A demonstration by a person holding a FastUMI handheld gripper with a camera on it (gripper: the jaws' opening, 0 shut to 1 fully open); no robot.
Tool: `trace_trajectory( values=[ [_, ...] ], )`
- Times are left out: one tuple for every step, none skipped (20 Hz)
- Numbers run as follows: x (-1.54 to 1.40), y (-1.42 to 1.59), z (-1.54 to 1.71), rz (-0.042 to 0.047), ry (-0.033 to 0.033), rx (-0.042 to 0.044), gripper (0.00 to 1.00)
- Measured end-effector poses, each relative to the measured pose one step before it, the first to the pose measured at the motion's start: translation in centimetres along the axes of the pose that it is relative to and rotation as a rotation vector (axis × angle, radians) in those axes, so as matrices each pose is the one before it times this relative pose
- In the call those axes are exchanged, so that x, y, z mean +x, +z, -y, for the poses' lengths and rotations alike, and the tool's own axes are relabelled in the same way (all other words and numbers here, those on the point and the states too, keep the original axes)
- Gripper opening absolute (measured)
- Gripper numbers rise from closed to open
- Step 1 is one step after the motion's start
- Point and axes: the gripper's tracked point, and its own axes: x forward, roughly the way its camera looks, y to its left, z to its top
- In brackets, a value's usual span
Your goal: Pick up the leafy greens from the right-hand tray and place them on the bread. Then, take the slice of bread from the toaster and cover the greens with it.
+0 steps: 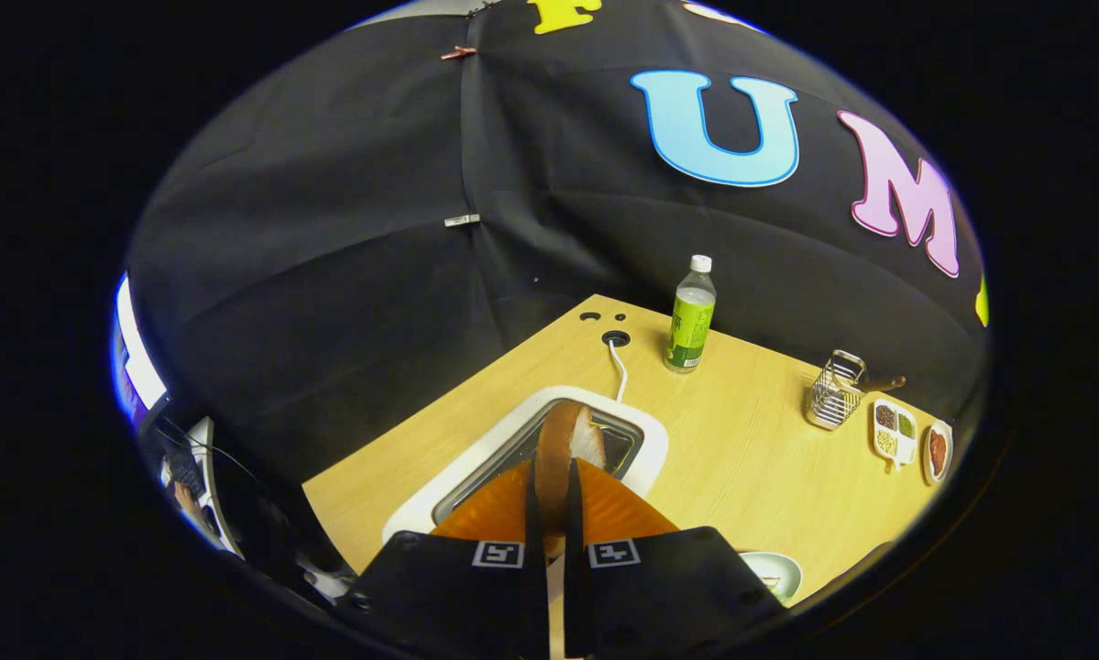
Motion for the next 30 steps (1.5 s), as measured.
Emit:
trace_trajectory(
  values=[
    [-0.526, 0.650, 0.169, 0.01100, 0.00595, 0.00736, 0.11],
    [-0.399, 0.548, -0.042, 0.00703, 0.01057, 0.00622, 0.11],
    [-0.397, 0.588, 0.252, 0.00709, -0.00005, -0.00021, 0.10],
    [-0.513, 0.650, 0.200, 0.01354, 0.00168, -0.00275, 0.09],
    [-0.774, 0.725, 0.388, 0.01551, -0.00860, -0.00231, 0.09],
    [-0.613, 0.786, 0.385, 0.01824, -0.01032, 0.00070, 0.09],
    [-0.703, 0.791, 0.187, 0.01821, -0.00345, 0.00553, 0.09],
    [-0.522, 0.592, 0.061, 0.01218, 0.00065, 0.01081, 0.09],
    [-0.587, 0.668, 0.580, 0.01277, -0.01137, 0.00528, 0.09],
    [-0.515, 0.616, 0.722, 0.01724, -0.01087, 0.00080, 0.09],
    [-0.519, 0.406, 0.417, 0.01401, -0.00191, 0.01008, 0.09],
    [-0.507, 0.374, 0.324, 0.01899, 0.00103, 0.01729, 0.09],
    [-0.695, 0.372, 0.664, 0.02111, -0.00176, 0.02516, 0.09],
    [-0.572, -0.110, 0.638, 0.00737, 0.00097, 0.02548, 0.09],
    [-0.496, -0.454, 0.849, -0.00016, -0.00815, 0.01974, 0.09],
    [-0.444, -0.310, 1.256, -0.00302, -0.01911, 0.01152, 0.09],
    [-0.464, -0.508, 1.379, -0.00569, -0.02470, 0.00748, 0.09],
    [-0.452, -0.861, 1.243, -0.01021, -0.02869, 0.00779, 0.09],
    [-0.394, -0.860, 1.357, -0.01222, -0.02901, 0.01463, 0.09],
    [-0.416, -0.850, 1.106, -0.01189, -0.02211, 0.02214, 0.09],
    [-0.316, -0.781, 0.976, -0.01313, -0.01950, 0.02465, 0.09],
    [-0.113, -0.766, 0.910, -0.01256, -0.01590, 0.02647, 0.09],
    [0.011, -0.905, 0.989, -0.01562, -0.01427, 0.02729, 0.09],
    [-0.058, -0.885, 0.810, -0.01738, -0.01069, 0.02796, 0.09],
    [0.012, -0.662, 0.749, -0.01242, -0.00757, 0.02516, 0.09],
    [0.052, -0.578, 0.645, -0.00790, -0.00805, 0.02101, 0.09],
    [0.099, -0.753, 0.629, -0.01105, -0.00598, 0.01944, 0.09],
    [0.112, -0.757, 0.570, -0.01050, -0.00576, 0.01840, 0.09],
    [0.139, -0.744, 0.701, -0.00884, -0.01144, 0.01681, 0.09],
    [0.152, -0.740, 0.828, -0.01017, -0.01853, 0.01867, 0.09]
  ],
)
